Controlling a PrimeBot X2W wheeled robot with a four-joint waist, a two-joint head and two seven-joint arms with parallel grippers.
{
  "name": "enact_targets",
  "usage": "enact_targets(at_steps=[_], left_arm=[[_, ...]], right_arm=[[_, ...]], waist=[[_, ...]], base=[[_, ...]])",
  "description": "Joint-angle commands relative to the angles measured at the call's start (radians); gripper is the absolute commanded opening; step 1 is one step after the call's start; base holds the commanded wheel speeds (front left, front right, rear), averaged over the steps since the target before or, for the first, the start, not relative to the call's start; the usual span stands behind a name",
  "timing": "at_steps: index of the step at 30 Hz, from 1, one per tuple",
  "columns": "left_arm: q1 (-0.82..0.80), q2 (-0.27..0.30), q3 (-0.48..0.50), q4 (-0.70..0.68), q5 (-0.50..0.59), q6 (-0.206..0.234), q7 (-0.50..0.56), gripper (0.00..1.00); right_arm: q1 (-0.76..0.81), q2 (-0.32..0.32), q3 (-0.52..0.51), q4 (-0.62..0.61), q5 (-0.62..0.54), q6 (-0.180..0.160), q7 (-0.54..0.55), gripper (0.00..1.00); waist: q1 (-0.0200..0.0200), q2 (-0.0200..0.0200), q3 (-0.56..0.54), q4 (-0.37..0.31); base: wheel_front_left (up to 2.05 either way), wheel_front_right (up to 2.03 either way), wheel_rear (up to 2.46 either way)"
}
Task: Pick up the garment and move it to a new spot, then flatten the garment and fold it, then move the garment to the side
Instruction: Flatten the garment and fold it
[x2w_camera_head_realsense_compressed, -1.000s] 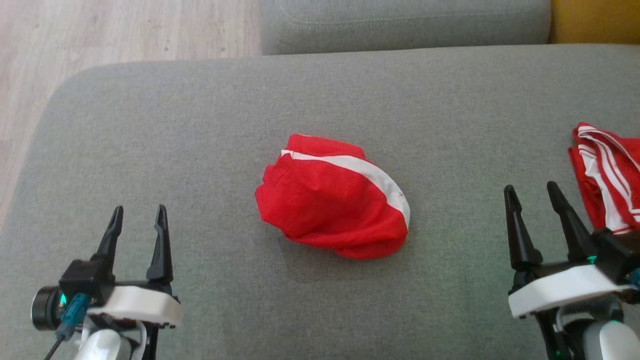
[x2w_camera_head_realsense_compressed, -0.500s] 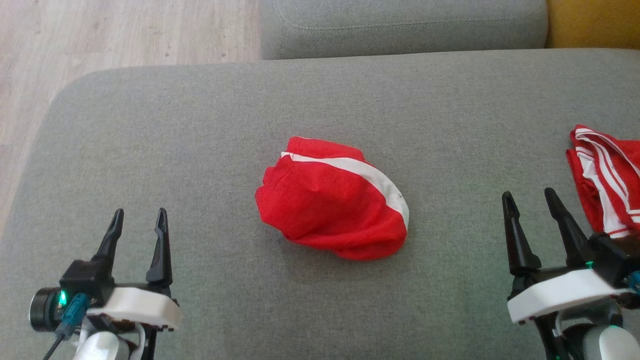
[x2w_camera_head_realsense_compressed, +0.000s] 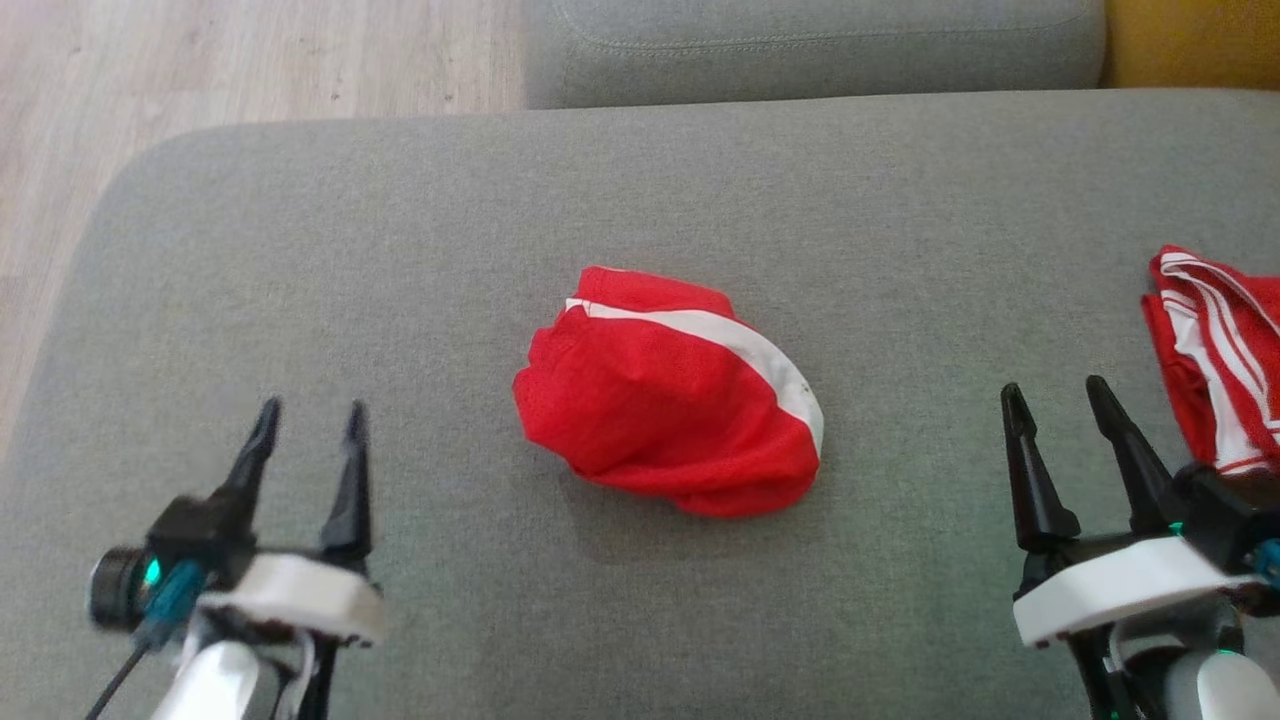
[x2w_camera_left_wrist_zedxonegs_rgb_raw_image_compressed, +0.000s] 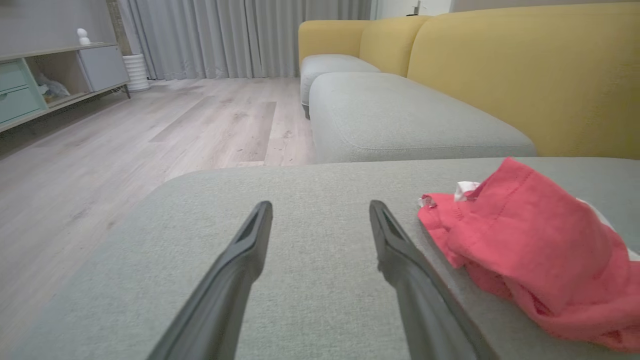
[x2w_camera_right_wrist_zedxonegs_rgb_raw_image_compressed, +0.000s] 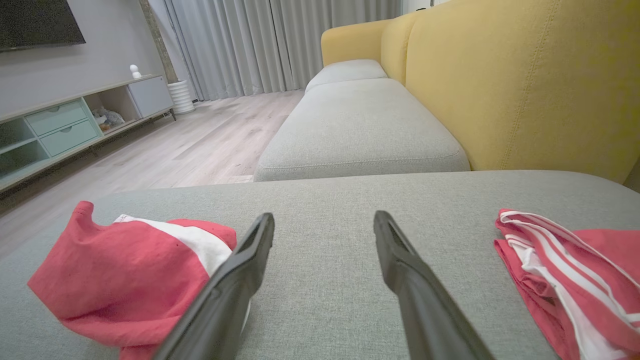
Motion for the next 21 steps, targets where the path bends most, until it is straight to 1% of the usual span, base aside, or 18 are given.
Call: enact_targets(at_steps=[1,3,5,6,9,10,14,17,21], left_arm=[[-0.099,0.021,0.012,-0.046,0.007,-0.017,0.023,1.0],[-0.151,0.005,-0.014,-0.051,0.007,-0.033,0.058,1.0],[-0.209,-0.027,-0.04,-0.047,-0.017,-0.051,0.119,1.0],[-0.209,-0.027,-0.04,-0.047,-0.017,-0.051,0.119,1.0],[-0.313,-0.069,-0.085,-0.033,-0.029,-0.068,0.216,1.0],[-0.373,-0.099,-0.115,-0.015,-0.036,-0.077,0.277,1.0],[-0.438,-0.145,-0.162,0.051,-0.05,-0.07,0.402,1.0],[-0.452,-0.165,-0.18,0.092,-0.063,-0.068,0.452,1.0],[-0.445,-0.17,-0.194,0.129,-0.075,-0.062,0.496,1.0]], right_arm=[[-0.036,-0.005,0.019,-0.041,-0.002,-0.001,-0.005,1.0],[-0.041,-0.005,0.019,-0.043,-0.003,-0.001,-0.004,1.0],[-0.049,-0.005,0.024,-0.046,-0.007,-0.001,-0.002,1.0],[-0.049,-0.005,0.024,-0.046,-0.007,-0.001,-0.002,1.0],[-0.061,-0.005,0.032,-0.051,-0.015,-0.001,0.0,1.0],[-0.066,-0.005,0.036,-0.049,-0.019,-0.001,0.003,1.0],[-0.075,-0.005,0.036,-0.041,-0.011,-0.001,-0.003,1.0],[-0.076,-0.005,0.035,-0.034,-0.005,-0.001,-0.008,1.0],[-0.078,-0.005,0.032,-0.027,-0.002,-0.001,-0.01,1.0]], waist=[[0.0,0.0,0.01,0.005],[0.0,0.0,0.02,0.009],[0.0,0.0,0.035,0.01],[0.0,0.0,0.035,0.01],[0.0,0.0,0.064,0.009],[0.0,0.0,0.082,0.003],[0.0,0.0,0.106,-0.012],[0.0,0.0,0.118,-0.02],[0.0,0.0,0.124,-0.021]], base=[[0.0,0.0,0.0],[0.0,0.0,0.0],[0.0,0.0,0.0],[0.0,0.0,0.0],[0.0,0.0,0.0],[0.0,0.0,0.0],[0.0,0.0,0.0],[0.0,0.0,0.0],[0.0,0.0,0.0]])
